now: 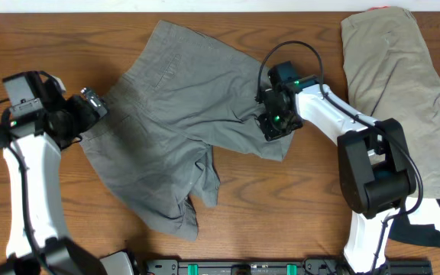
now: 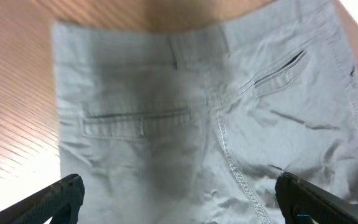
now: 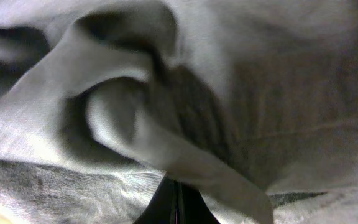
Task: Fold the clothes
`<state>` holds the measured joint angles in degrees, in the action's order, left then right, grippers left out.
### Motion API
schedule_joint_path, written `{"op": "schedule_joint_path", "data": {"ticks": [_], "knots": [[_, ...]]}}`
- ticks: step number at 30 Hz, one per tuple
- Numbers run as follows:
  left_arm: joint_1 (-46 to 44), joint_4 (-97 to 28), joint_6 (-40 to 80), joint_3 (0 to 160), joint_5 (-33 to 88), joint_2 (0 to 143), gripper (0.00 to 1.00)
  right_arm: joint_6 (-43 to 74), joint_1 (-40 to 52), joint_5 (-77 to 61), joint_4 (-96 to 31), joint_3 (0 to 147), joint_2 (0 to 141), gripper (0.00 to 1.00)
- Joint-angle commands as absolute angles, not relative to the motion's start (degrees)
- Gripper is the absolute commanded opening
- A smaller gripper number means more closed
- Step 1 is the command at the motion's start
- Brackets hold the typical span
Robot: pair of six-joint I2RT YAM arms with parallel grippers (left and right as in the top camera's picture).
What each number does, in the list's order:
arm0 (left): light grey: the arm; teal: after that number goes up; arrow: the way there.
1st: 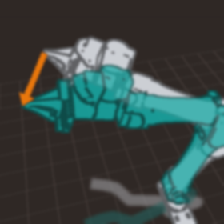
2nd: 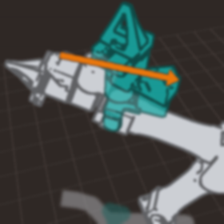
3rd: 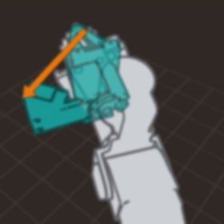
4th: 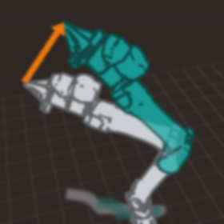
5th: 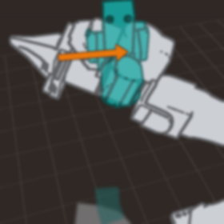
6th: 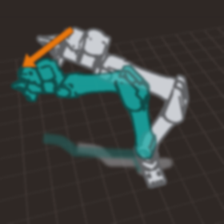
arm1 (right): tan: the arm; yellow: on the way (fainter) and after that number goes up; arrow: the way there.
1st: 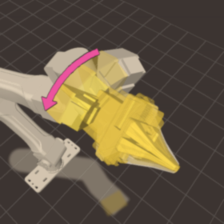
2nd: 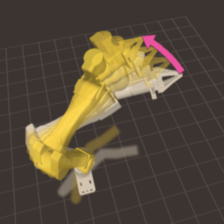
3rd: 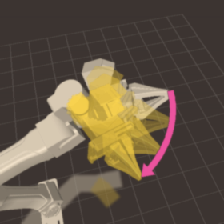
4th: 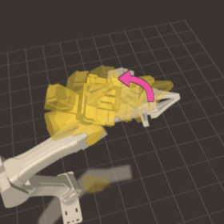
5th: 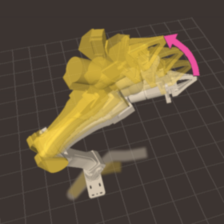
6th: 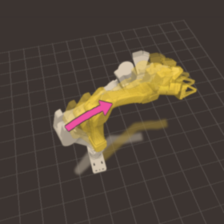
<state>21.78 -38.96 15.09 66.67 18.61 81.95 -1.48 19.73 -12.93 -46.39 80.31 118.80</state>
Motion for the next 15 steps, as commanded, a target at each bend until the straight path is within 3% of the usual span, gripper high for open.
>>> {"op": "schedule_joint_path", "data": {"ticks": [1,15], "knots": [[21.8,-38.7,10.9,67.1,14.5,80.0,1.00,0.0,17.4,-6.8,-44.4,79.9,121.1,0.01],[21.8,-38.5,9.8,67.0,12.3,82.7,1.00,0.2,7.3,-2.9,-15.2,81.2,128.5,0.01]]}}
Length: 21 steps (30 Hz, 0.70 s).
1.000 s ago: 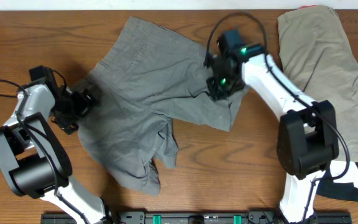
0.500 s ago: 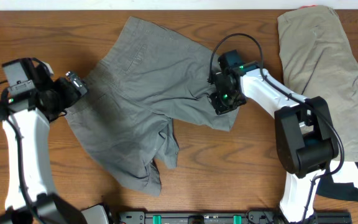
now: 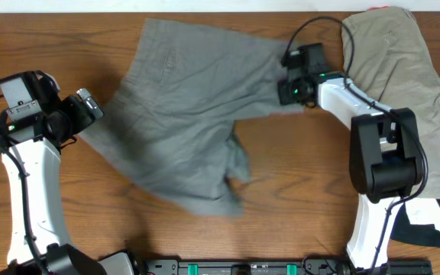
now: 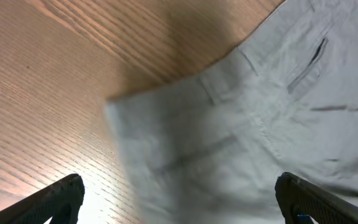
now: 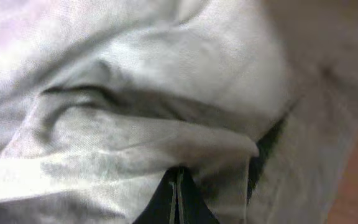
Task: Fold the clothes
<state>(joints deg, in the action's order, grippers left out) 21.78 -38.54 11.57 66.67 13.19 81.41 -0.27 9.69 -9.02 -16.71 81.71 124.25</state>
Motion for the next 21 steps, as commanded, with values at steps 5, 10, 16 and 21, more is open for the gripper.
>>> {"op": "schedule_joint_path", "data": {"ticks": [5,10,16,21], "knots": [[21.7,-38.8,9.8,67.0,12.3,84.5,1.00,0.1,6.2,-3.7,-17.5,88.9,128.5,0.03],[19.7,-39.9,9.8,67.0,12.4,85.5,1.00,0.8,6.1,-12.4,-39.6,104.2,127.7,0.78],[14.7,-43.3,7.2,67.0,12.3,85.2,1.00,2.0,6.1,-18.2,-69.5,118.7,126.5,0.83],[13.0,-44.3,7.0,67.0,12.3,85.2,1.00,-1.8,7.1,-20.4,-79.6,114.6,126.4,0.73]]}}
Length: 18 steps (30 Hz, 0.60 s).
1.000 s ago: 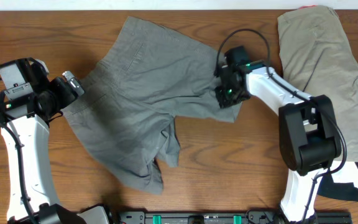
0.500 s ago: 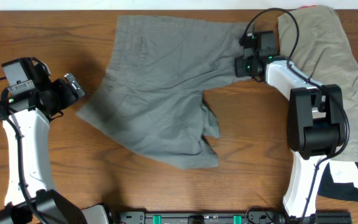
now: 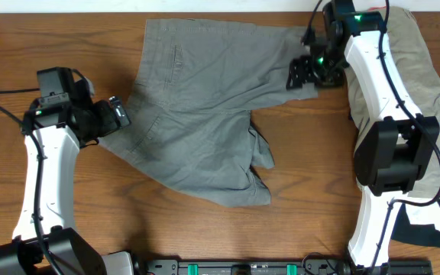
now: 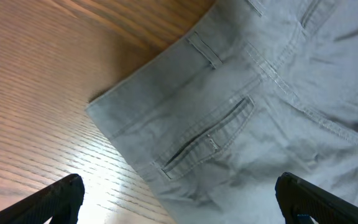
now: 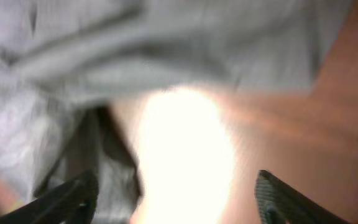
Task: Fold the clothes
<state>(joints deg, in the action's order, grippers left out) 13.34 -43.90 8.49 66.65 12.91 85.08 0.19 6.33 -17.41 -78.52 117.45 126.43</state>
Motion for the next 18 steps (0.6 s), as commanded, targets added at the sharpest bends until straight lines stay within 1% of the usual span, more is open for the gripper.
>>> {"op": "schedule_joint_path", "data": {"ticks": [1,4,7,10,18], "knots": [[13.0,-44.3,6.8,67.0,12.3,85.2,1.00,-3.0,7.4,-21.5,-80.0,112.8,126.4,0.70],[13.1,-44.3,4.5,67.0,12.3,85.2,1.00,-5.2,8.5,-26.4,-78.7,106.7,126.4,0.62],[13.1,-44.2,3.8,67.0,12.3,85.2,1.00,-5.5,10.6,-28.8,-75.3,99.5,126.3,0.58],[13.1,-43.7,3.6,67.0,12.3,85.2,1.00,-5.5,13.1,-29.2,-71.1,94.1,126.3,0.57],[13.0,-42.8,3.4,67.0,12.3,85.2,1.00,-5.9,18.0,-30.1,-65.5,87.3,126.3,0.59]]}}
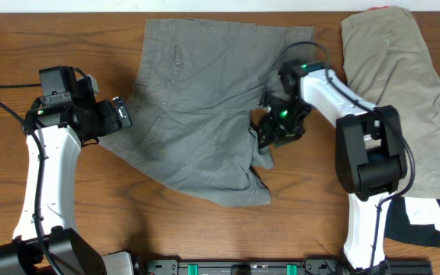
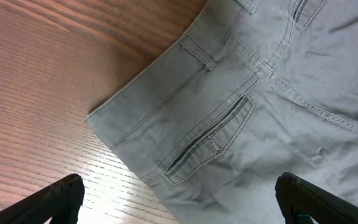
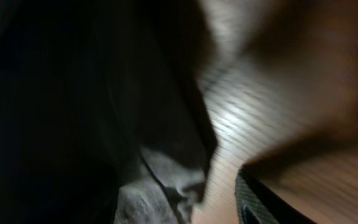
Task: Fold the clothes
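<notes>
Grey shorts (image 1: 197, 99) lie spread on the wooden table (image 1: 75, 221), waistband to the left. One leg reaches the far edge; the other ends in a bunched fold near the middle. My left gripper (image 1: 119, 114) hovers open at the waistband corner; the left wrist view shows the back pocket of the shorts (image 2: 216, 137) above my gripper (image 2: 179, 190). My right gripper (image 1: 270, 131) is low at the bunched fold. Its wrist view is dark and blurred: grey cloth (image 3: 160, 193) sits close beside one finger (image 3: 260, 199), and the other is hidden.
A tan garment (image 1: 396, 84) lies along the right side of the table. Dark and white clothes (image 1: 426, 225) sit at the front right corner. A black rail (image 1: 243, 267) runs along the front edge.
My right gripper has moved from the far right leg hem down to the bunched fold at the shorts' middle right edge. The left gripper and the shorts have hardly moved.
First my right gripper was shut on a leg of the crumpled shorts at mid-table. Then it held that leg farther back and right, the shorts shifted along. Then it was open by the far hem with the leg laid out. Now it is low at the fold.
</notes>
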`<state>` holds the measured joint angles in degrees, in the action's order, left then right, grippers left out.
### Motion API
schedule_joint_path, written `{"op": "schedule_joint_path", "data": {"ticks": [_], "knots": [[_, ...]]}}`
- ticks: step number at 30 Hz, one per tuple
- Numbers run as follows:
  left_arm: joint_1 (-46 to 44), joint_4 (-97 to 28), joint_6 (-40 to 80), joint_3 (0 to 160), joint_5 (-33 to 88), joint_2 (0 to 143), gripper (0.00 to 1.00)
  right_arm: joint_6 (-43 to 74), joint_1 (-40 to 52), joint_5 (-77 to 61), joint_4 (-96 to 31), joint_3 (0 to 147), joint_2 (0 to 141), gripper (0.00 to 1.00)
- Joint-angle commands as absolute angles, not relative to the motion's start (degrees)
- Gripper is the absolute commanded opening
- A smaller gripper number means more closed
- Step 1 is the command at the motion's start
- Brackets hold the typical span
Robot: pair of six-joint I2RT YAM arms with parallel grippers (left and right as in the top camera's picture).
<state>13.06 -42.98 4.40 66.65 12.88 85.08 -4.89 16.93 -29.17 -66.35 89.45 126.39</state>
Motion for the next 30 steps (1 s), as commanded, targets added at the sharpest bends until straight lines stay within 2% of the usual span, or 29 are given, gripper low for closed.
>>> {"op": "schedule_joint_path", "data": {"ticks": [1,2,3,4,7,8,17,20,23,25,26,27,28,30], "knots": [[13.0,-42.8,3.4,67.0,12.3,85.2,1.00,-5.9,18.3,-30.0,-65.1,86.3,126.3,0.58],[13.0,-42.8,3.4,67.0,12.3,85.2,1.00,-5.9,18.4,-30.0,-64.8,85.4,126.3,0.56],[13.1,-42.8,3.4,67.0,12.3,85.2,1.00,-5.9,18.4,-30.0,-64.4,84.7,126.3,0.50],[13.0,-42.8,3.4,67.0,12.3,85.2,1.00,-5.9,18.4,-30.0,-63.9,84.0,126.3,0.41],[13.0,-42.6,3.4,67.0,12.3,85.2,1.00,-4.6,17.4,-28.6,-62.5,83.4,126.3,0.07],[13.0,-42.5,3.4,67.0,12.3,85.2,1.00,-3.3,16.9,-27.0,-61.8,83.5,126.3,0.01],[13.0,-41.5,3.4,67.0,12.3,85.9,1.00,0.4,8.9,-4.4,-55.3,87.3,126.2,0.01],[13.0,-41.3,3.4,67.0,10.8,85.9,1.00,0.1,6.3,-0.5,-53.5,89.3,126.2,0.01],[13.0,-41.3,3.3,67.0,9.5,85.9,1.00,-2.7,4.7,0.0,-52.8,91.9,126.2,0.06],[13.0,-41.3,3.0,67.0,9.5,85.9,1.00,-3.7,4.2,0.8,-52.8,93.4,126.2,0.13],[13.0,-41.3,3.0,67.0,9.5,85.9,1.00,-3.7,4.0,1.5,-53.2,94.5,126.2,0.21],[13.0,-41.3,3.0,67.0,9.5,85.9,1.00,-3.7,4.0,1.5,-54.5,95.7,126.2,0.34],[13.0,-41.3,3.0,67.0,9.5,85.9,1.00,-3.7,4.0,0.8,-56.5,97.2,126.2,0.43],[13.0,-41.3,3.0,67.0,9.5,85.9,1.00,-3.7,4.0,-2.4,-61.6,100.4,126.2,0.50]]}}
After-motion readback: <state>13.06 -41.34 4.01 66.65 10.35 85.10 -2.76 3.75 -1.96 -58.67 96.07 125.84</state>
